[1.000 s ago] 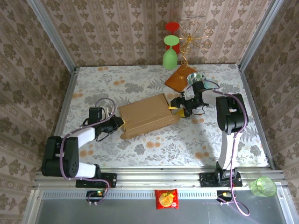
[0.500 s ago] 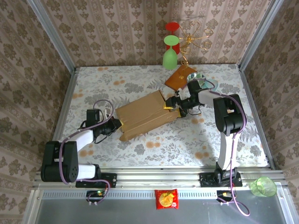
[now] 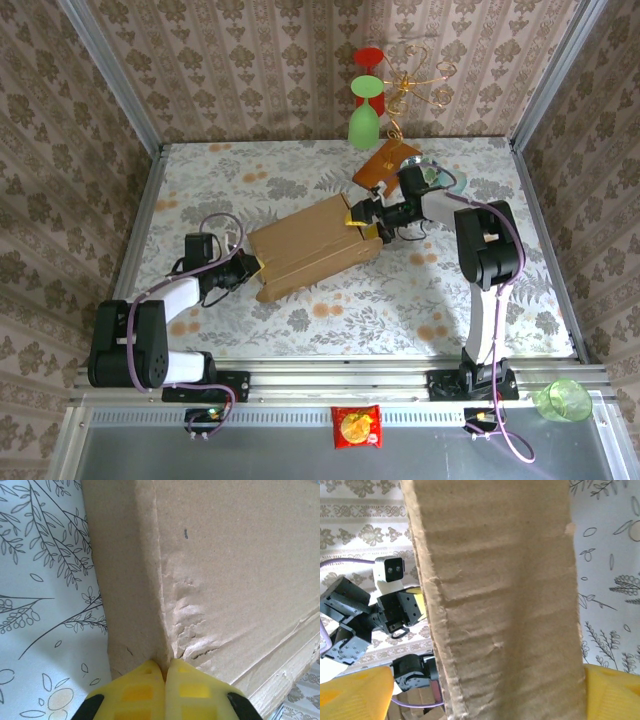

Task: Fold the paper box

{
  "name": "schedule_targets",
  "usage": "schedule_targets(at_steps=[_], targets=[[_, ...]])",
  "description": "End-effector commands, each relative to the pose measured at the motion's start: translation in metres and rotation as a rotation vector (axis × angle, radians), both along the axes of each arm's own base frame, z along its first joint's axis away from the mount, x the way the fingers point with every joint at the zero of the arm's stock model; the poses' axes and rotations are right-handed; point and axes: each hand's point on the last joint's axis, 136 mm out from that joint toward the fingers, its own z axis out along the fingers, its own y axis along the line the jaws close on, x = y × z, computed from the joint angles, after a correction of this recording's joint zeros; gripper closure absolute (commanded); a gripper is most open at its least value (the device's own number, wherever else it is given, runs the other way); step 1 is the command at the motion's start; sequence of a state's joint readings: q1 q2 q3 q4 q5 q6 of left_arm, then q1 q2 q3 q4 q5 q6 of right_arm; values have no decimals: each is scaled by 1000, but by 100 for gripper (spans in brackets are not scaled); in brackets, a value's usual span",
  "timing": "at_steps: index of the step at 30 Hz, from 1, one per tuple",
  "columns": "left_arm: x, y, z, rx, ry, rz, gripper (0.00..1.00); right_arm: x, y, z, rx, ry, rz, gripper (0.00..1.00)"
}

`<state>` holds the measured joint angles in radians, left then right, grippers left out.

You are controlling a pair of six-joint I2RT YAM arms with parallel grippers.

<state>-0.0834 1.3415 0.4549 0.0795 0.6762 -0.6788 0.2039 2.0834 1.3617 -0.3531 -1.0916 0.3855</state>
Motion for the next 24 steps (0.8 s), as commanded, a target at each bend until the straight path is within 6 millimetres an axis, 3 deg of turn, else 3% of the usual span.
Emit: schedule_targets(at_steps=[1, 4, 7, 10, 14, 17, 18, 24], targets=[[-46, 20, -57, 128, 244, 39, 98, -12, 17, -2, 48, 55, 40, 10], [-44, 20, -56, 125, 231, 44, 96, -18, 24, -4, 45, 70, 42, 14], [-35, 20, -44, 112, 194, 63, 81, -17, 21, -5, 48, 100, -3, 26], [-20, 21, -16, 91, 122, 110, 65, -14, 14, -3, 53, 156, -71, 38], [1, 35, 26, 53, 29, 268, 48, -15, 8, 5, 53, 246, -141, 45], [9, 44, 47, -27, 5, 413, 28, -22, 7, 11, 44, 367, -178, 48], [11, 47, 50, -45, 10, 456, 14, -25, 7, 13, 40, 413, -185, 48], [7, 39, 51, -173, 228, 528, 11, -46, 3, 28, 18, 665, -225, 52]])
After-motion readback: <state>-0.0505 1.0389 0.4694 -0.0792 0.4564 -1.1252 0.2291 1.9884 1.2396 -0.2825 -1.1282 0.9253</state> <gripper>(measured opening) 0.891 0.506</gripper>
